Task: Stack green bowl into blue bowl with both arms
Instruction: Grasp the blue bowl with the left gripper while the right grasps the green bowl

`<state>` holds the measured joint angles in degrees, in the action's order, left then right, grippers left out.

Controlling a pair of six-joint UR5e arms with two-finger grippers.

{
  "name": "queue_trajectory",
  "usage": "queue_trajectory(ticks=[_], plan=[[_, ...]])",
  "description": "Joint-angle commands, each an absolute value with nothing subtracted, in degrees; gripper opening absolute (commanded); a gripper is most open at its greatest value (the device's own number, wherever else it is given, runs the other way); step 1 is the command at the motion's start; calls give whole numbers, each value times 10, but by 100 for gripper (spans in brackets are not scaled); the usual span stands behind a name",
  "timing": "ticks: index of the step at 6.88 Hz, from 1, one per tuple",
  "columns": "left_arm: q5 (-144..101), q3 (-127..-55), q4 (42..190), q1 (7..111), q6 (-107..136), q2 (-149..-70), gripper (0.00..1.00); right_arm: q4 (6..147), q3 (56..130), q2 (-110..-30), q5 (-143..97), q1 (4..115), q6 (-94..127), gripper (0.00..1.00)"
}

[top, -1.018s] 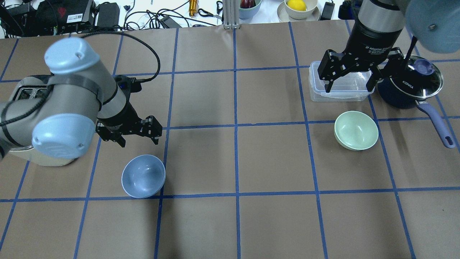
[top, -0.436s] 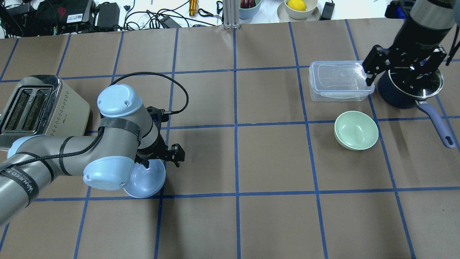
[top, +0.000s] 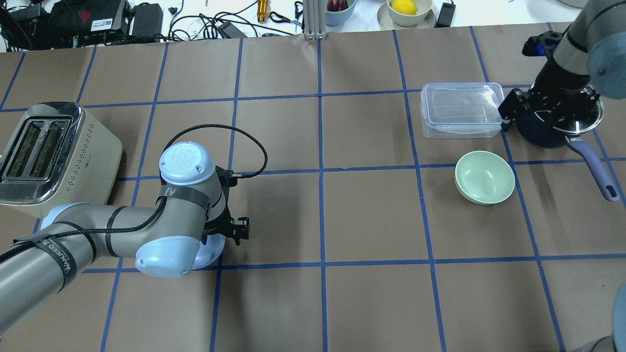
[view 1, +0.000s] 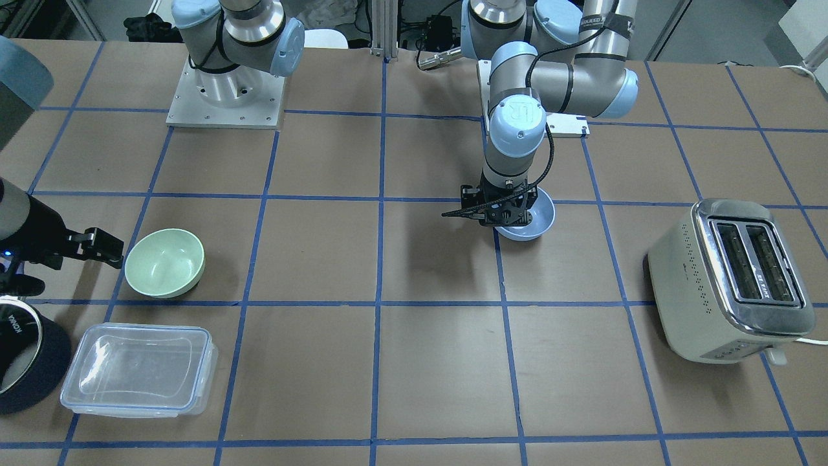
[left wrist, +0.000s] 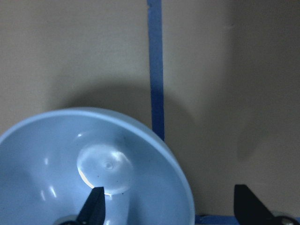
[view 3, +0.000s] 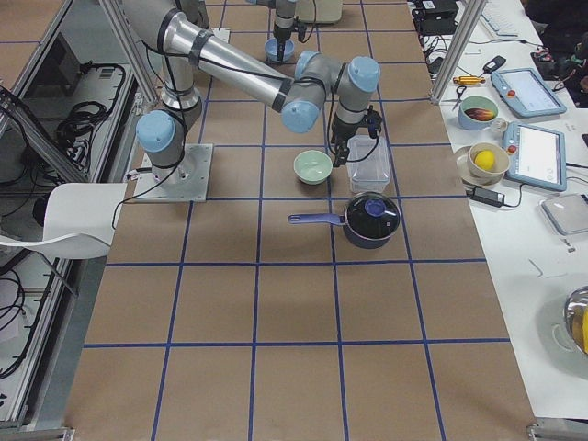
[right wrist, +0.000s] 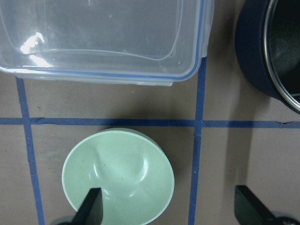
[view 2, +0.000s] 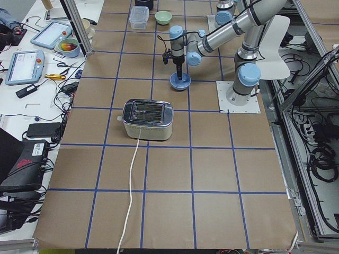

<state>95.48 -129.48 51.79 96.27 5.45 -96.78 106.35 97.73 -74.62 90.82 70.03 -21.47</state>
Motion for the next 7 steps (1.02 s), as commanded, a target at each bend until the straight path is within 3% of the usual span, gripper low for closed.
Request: queue_trajectory(ticks=[1,3,4,5,6,7], plan=[[956,-1294,505,976,81,-970,0,1147,1051,-731,911,700,-272,100],[967,-1275,494,983,83,-961,0,1177,1082,-715,911,697,-273,100],[980,-1222,505,995,85,-968,0,1182,1088,-709,911,696,-275,100],[980,-1149,580,1028,95,-980,0,1183,1095,-706,911,696,-272,85],[973,-1074,631,1043,129,-1006,0,1183,1096,-705,911,696,-277,34],[942,-1024,627,1048,159,-1050,0,1182,1095,-706,913,696,-276,0]])
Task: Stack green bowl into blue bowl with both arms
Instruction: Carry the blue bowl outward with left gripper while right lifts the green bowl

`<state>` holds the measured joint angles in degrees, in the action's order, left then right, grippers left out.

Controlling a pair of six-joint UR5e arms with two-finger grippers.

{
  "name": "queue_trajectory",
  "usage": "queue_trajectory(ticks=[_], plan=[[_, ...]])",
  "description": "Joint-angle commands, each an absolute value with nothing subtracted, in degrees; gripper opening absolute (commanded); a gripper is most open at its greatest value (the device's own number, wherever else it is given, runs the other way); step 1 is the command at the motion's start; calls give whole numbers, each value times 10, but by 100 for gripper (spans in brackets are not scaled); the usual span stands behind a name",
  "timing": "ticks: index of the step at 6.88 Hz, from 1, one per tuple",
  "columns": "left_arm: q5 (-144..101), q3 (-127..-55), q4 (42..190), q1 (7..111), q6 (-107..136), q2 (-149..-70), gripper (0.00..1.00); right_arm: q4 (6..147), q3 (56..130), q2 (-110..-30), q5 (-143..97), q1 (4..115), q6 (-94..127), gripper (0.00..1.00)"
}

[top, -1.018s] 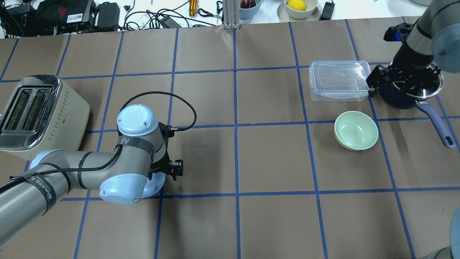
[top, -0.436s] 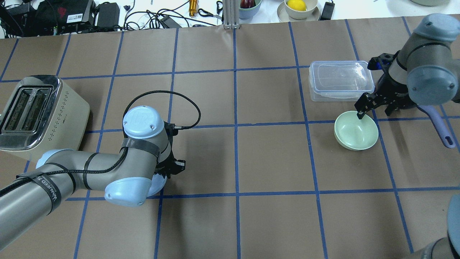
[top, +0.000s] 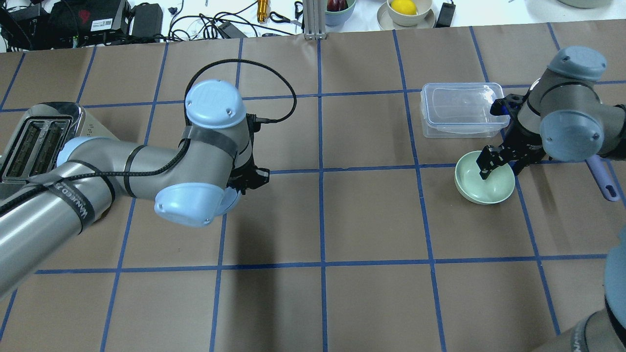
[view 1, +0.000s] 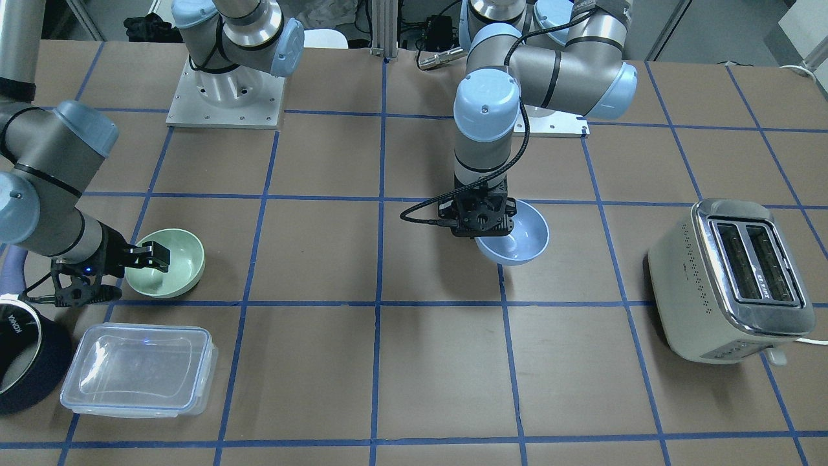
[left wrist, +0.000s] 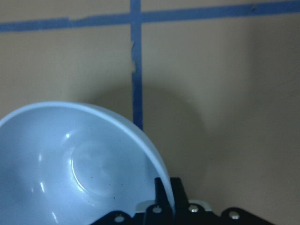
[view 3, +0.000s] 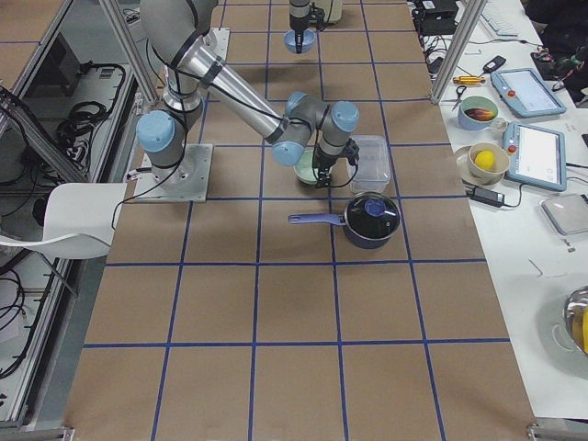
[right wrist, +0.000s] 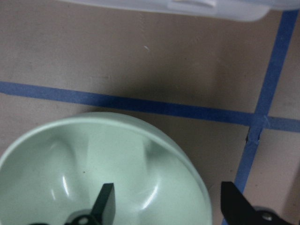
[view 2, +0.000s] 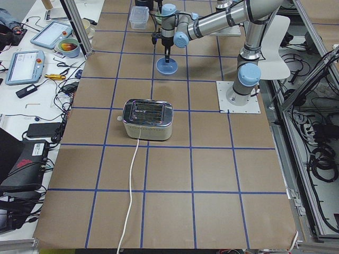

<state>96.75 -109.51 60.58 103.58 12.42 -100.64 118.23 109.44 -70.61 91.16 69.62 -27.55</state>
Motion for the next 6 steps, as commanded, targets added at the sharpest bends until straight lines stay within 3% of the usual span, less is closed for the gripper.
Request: queue_trajectory(ticks=[1,4,6], plan=[[884,-992,561,1061,198,-1103,0,1180,1093,-707,913,696,-277,0],[899,-865,545,1133,284,-1233,0,1126,1054,-714,924,695,-276,0],[918,-854,539,1140,286,-1259,6,1022,957,-713,919,695,-277,0]])
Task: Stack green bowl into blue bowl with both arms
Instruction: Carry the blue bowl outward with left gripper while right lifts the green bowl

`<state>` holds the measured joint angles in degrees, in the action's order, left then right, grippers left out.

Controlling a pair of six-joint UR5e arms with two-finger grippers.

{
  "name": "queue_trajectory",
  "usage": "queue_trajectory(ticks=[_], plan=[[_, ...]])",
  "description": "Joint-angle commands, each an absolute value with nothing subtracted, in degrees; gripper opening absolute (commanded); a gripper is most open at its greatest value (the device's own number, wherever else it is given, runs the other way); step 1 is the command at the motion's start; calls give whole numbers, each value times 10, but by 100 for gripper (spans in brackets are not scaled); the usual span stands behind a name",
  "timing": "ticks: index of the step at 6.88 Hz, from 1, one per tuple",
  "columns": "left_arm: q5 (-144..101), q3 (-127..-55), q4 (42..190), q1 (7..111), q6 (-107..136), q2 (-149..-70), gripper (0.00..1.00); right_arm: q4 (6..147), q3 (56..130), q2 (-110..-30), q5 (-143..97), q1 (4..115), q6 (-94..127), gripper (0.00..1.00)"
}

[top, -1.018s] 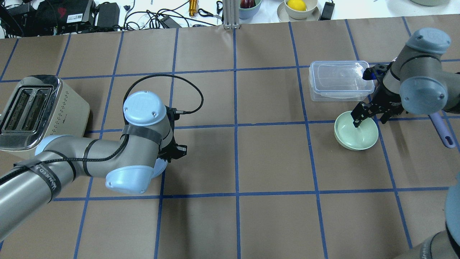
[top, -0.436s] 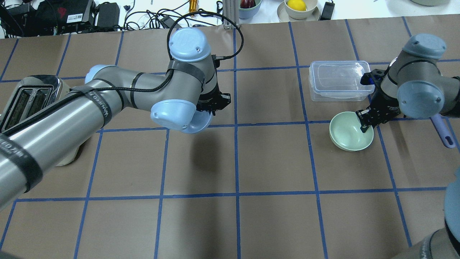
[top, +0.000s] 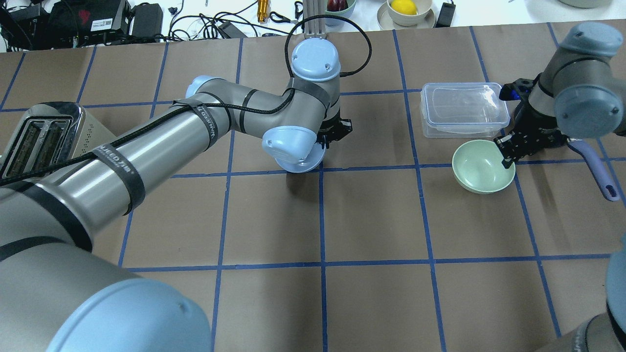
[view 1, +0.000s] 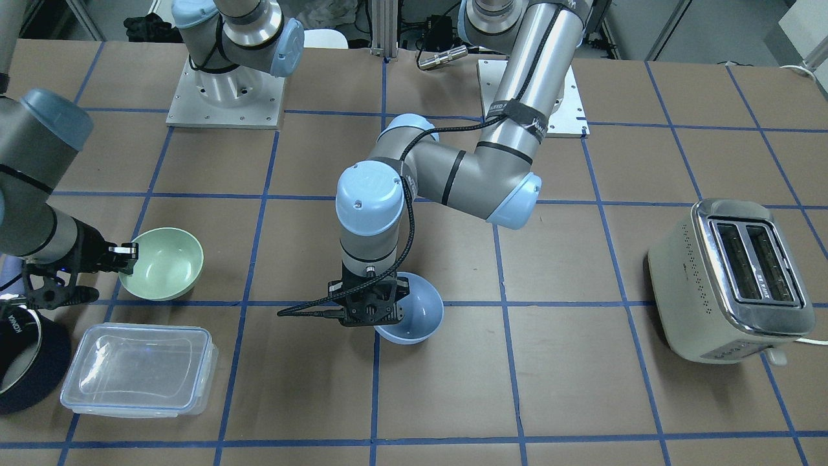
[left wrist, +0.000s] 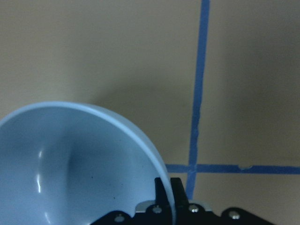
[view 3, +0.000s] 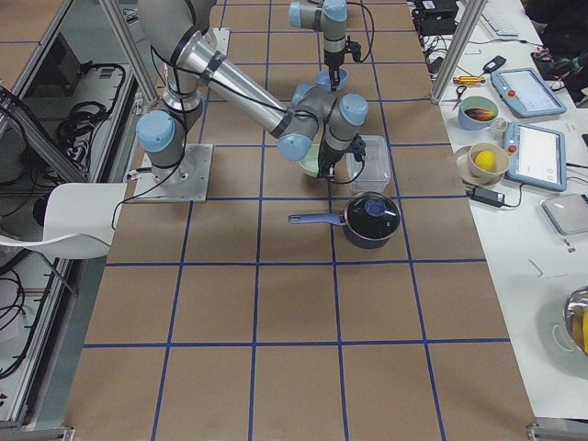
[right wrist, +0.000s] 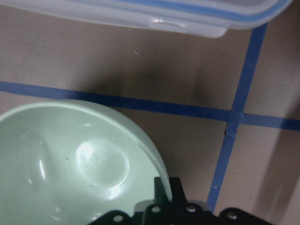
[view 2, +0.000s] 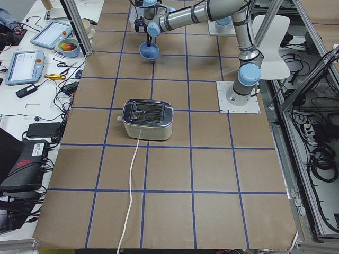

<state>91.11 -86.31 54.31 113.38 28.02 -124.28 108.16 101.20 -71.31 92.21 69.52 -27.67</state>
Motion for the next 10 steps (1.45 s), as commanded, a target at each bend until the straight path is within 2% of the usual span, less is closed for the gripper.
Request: queue_trajectory(ticks=[1,2,4,5,8,10], plan=[[917,-853,538,1143,289,-1252,48,996,933,-713,916,696,-278,0],[911,-844,539,1144,294,-1238,96,991,931,-714,901,696,-285,0],[903,-818,615,1114,258,-1189,100,991,930,-725,883,704,-281,0],[895,-818,664,1060,176,-1147,100,997,926,-724,837,722,-265,0],[895,-818,847,914,-49,-1016,100,1006,887,-714,792,875,-61,0],[901,-825,889,888,-58,-936,100,1062,885,-689,760,965,68,0]])
